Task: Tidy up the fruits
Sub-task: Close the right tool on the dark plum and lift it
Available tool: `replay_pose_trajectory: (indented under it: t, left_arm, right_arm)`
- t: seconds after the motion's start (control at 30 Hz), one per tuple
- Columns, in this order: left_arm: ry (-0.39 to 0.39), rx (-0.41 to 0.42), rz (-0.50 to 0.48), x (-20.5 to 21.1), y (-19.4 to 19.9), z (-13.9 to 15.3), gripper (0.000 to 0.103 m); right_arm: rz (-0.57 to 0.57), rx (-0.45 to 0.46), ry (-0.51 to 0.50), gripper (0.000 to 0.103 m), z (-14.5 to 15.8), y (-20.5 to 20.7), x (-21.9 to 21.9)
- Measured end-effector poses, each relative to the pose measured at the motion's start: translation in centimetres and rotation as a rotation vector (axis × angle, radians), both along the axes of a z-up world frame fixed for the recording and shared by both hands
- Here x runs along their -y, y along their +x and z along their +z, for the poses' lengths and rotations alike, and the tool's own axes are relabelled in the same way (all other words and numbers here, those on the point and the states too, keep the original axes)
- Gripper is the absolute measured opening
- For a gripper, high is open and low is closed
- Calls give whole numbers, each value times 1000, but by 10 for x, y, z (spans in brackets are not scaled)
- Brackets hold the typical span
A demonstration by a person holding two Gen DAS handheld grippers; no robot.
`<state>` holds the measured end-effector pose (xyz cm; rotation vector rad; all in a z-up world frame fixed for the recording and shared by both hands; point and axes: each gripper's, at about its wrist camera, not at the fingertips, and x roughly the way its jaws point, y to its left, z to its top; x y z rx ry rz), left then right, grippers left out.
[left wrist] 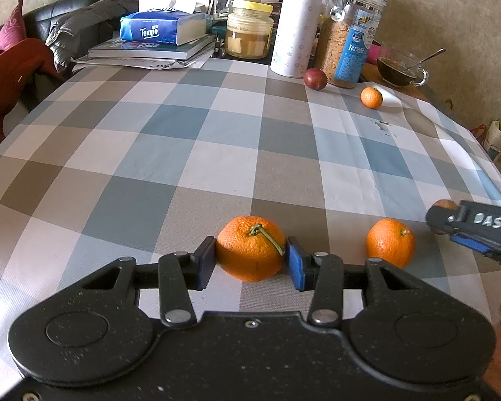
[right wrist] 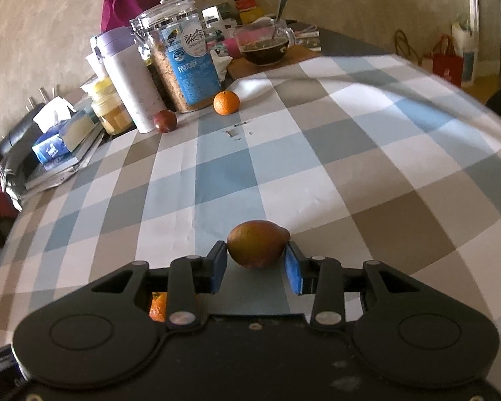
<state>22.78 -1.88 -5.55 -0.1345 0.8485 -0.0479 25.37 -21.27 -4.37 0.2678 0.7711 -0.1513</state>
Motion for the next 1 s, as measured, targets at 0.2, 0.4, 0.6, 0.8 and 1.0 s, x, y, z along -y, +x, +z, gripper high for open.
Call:
replay_pose_trajectory:
  t: [0.2, 0.4, 0.6, 0.8, 1.0]
  left_arm:
    - [1, 1, 0, 0, 0, 0, 52]
    - [6, 2, 0, 1, -1, 0, 52]
    - [13, 4, 0, 2, -1, 0, 52]
    - [15, 4, -1, 2, -1, -1, 52]
    - [15, 4, -1, 2, -1, -1, 52]
  right_arm:
    - [34, 58, 23, 10, 26, -19, -1]
    - [79, 94, 12, 15, 41, -36, -5]
    - [58, -15, 107, 23, 30, -19, 5]
    - [27, -64, 137, 23, 20, -3, 9]
    - [-1, -71, 123, 29, 17, 8, 7]
